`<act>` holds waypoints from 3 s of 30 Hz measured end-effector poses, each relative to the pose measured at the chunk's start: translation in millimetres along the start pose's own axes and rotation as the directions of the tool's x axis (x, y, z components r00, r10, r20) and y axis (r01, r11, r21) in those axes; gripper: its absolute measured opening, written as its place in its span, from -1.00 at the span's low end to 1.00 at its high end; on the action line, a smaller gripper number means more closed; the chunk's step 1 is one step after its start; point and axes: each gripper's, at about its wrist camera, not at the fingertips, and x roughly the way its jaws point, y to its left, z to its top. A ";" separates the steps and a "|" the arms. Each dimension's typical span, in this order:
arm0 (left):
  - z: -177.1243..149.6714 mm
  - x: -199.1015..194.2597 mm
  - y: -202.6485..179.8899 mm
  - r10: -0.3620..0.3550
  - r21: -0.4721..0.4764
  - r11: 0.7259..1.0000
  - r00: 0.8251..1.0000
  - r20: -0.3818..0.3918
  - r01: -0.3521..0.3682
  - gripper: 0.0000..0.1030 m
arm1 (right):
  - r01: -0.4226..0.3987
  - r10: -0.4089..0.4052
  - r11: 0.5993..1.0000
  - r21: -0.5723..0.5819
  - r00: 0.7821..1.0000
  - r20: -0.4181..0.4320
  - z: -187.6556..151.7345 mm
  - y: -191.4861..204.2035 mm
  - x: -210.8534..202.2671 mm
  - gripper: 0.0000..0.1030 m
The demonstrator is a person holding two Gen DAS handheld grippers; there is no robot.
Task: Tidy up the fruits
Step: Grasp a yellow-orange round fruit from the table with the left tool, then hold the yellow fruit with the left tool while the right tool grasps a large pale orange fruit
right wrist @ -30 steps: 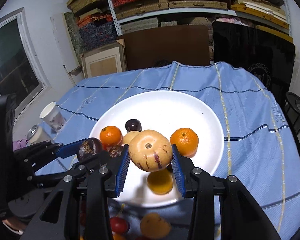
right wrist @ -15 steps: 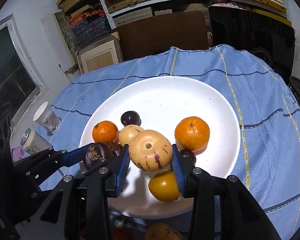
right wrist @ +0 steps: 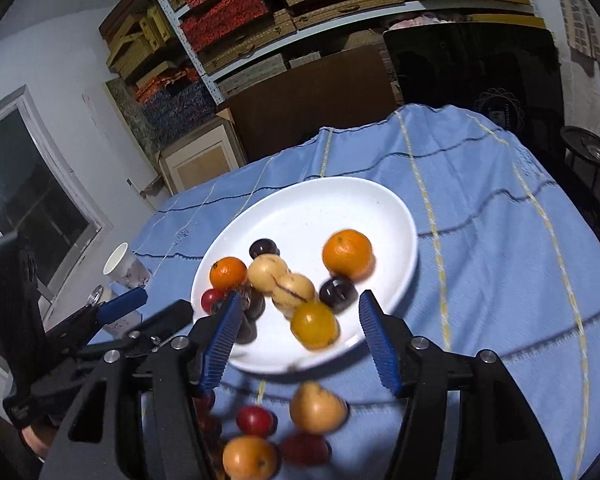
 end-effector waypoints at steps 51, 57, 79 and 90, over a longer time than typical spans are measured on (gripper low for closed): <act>-144.2 -56.8 14.3 -0.063 0.076 0.994 0.987 -0.145 0.075 -0.27 | -0.012 -0.019 0.986 -0.169 0.984 -0.179 -117.0 49.6 -13.0 0.50; -145.8 -51.2 21.4 -0.071 0.049 0.996 0.985 -0.159 0.080 -0.27 | 0.012 -0.054 0.979 -0.202 0.978 -0.201 -113.6 60.2 10.2 0.36; -146.1 -54.3 22.0 -0.083 0.037 0.995 0.984 -0.156 0.090 -0.27 | 0.032 -0.059 0.988 -0.153 0.983 -0.173 -108.6 51.1 -1.8 -0.14; -130.5 -71.1 12.0 -0.075 0.072 0.994 0.989 -0.125 0.085 -0.27 | 0.037 -0.054 0.985 -0.171 0.994 -0.091 -93.4 44.9 -45.2 -0.14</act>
